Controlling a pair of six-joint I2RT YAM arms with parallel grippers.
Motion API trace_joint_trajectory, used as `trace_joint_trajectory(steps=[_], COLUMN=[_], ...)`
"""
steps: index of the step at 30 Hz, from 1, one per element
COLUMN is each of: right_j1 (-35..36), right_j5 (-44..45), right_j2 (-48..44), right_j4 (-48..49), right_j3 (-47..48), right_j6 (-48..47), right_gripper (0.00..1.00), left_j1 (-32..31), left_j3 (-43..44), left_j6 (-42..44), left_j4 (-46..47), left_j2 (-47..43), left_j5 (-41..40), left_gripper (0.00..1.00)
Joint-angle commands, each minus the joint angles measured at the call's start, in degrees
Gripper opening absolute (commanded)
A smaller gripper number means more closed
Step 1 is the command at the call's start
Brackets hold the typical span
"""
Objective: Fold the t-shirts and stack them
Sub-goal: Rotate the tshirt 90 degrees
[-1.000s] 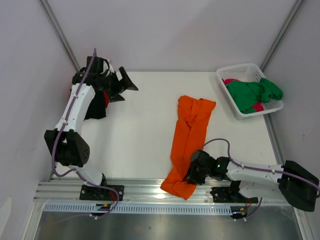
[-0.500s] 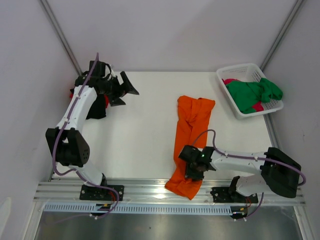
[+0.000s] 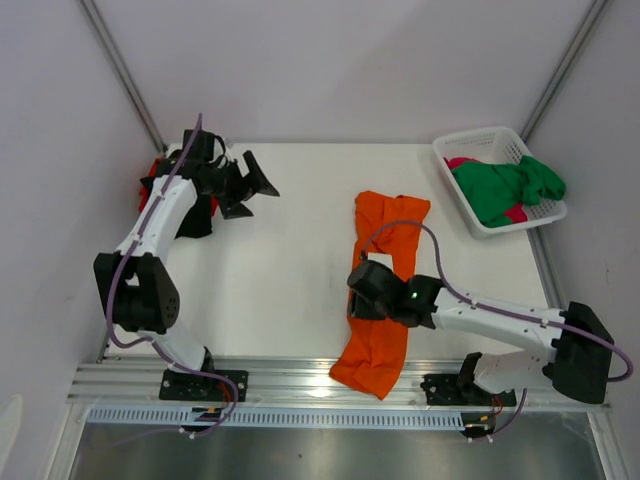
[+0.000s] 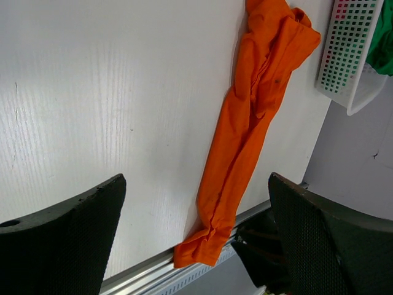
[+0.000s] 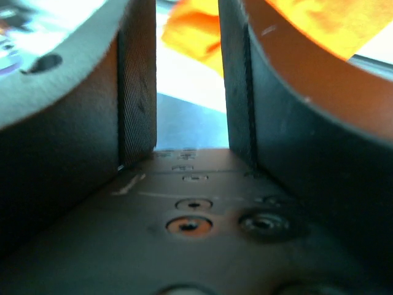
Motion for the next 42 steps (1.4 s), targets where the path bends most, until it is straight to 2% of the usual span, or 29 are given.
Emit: trace_joint_trajectory(steps=[1, 4, 7, 11, 15, 22, 25, 31, 35, 42], right_j1=[0.9, 0.5, -4.5, -12.0, -19.9, -27.0, -29.1, -30.5, -31.5, -33.1], right_j5=[7.9, 11.1, 10.8, 11.6, 12.9, 10.7, 9.9, 12.3, 15.7, 14.3], right_j2=[-2.9, -2.5, 0.5, 6.4, 15.4, 28.5, 31.8, 36.1, 40.4, 45.0], right_j4=[-0.8, -2.2, -0.1, 8.4, 14.3, 17.7, 16.6, 14.2, 5.2, 1.1], right_j3=[7.9, 9.6, 10.2, 11.1, 17.8, 33.4, 38.9, 43.9, 49.9, 51.2], right_j6=[-3.4, -4.9, -9.1, -16.1, -24.1, -33.3, -34.5, -33.8, -27.2, -21.8], right_gripper=[0.39, 0.39, 0.39, 0.39, 0.39, 0.38, 0.38, 0.39, 0.39, 0.38], left_j1=[0.1, -0.3, -0.3, -0.3, -0.3, -0.4, -0.3, -0.3, -0.3, -0.2], left_j3=[-1.1, -1.6, -2.3, -3.3, -5.7, -8.2, -8.6, -8.8, -8.3, -7.6], left_j6=[-0.5, -0.8, -0.8, -0.8, -1.4, -1.1, -1.1, -0.4, -0.4, -0.4], left_j4=[2.6, 3.0, 3.4, 3.9, 5.3, 5.8, 5.8, 4.8, 4.3, 3.5], left_j2=[0.9, 1.3, 0.7, 0.3, -0.4, -1.4, -2.2, -4.2, -5.0, -5.9], left_j5=[1.7, 2.1, 2.1, 1.8, 2.5, 2.4, 2.3, 1.8, 1.6, 1.2], left_gripper=[0.99, 1.0, 0.99, 1.0, 0.99, 0.99, 0.99, 1.0, 1.0, 1.0])
